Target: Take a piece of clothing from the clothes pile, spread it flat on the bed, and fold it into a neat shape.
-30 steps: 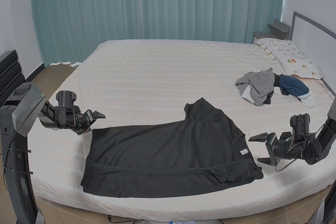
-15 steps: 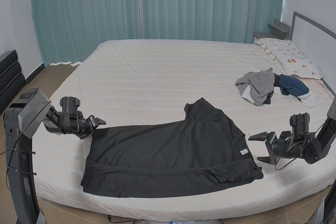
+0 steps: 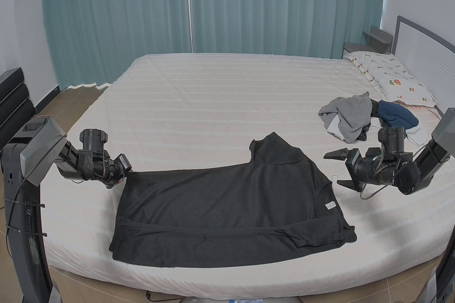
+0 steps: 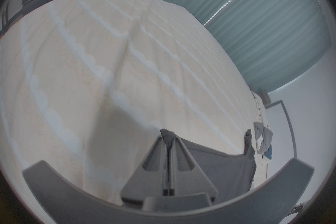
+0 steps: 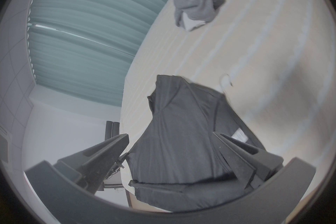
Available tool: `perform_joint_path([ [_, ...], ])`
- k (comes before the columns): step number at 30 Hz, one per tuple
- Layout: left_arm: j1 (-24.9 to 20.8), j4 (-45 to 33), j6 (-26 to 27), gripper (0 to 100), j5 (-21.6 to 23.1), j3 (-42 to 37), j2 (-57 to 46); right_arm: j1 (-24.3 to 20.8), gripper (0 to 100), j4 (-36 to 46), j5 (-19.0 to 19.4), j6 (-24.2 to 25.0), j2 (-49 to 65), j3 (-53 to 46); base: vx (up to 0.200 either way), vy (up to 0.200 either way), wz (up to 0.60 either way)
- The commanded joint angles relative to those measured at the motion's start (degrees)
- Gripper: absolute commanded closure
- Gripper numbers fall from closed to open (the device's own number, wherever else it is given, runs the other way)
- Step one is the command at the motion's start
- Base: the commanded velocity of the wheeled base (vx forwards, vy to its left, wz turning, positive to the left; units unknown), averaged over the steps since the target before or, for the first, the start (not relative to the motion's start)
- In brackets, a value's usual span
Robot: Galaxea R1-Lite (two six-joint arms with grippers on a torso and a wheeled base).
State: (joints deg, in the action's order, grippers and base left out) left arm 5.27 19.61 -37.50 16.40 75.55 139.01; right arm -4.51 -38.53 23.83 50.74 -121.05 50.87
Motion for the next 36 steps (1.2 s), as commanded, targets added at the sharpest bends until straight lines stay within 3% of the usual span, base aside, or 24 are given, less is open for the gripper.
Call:
perform_joint_path([
  [1,0.2,-0.3,-5.6,100,-1.1,-0.4,-5.0,-3.1,0,9.2,-5.4,-6.9,-12.5,18.4,0.0,0.0,0.0],
  [9,-0.1,-0.7,-6.9,100,-1.2,-0.8,-6.4,-2.3,0,22.3,-10.9,-14.8,-24.1,39.3,0.0,0.0,0.0],
  [20,-1.0,-0.1,-6.6,100,-1.1,-3.7,-6.8,-2.5,0,34.2,-11.6,-15.0,-35.8,63.7,0.0,0.0,0.0],
  [36,-0.8,-0.2,-6.8,100,-1.0,-3.6,-6.5,-2.6,0,27.5,-9.6,-14.7,-39.4,63.7,0.0,0.0,0.0],
])
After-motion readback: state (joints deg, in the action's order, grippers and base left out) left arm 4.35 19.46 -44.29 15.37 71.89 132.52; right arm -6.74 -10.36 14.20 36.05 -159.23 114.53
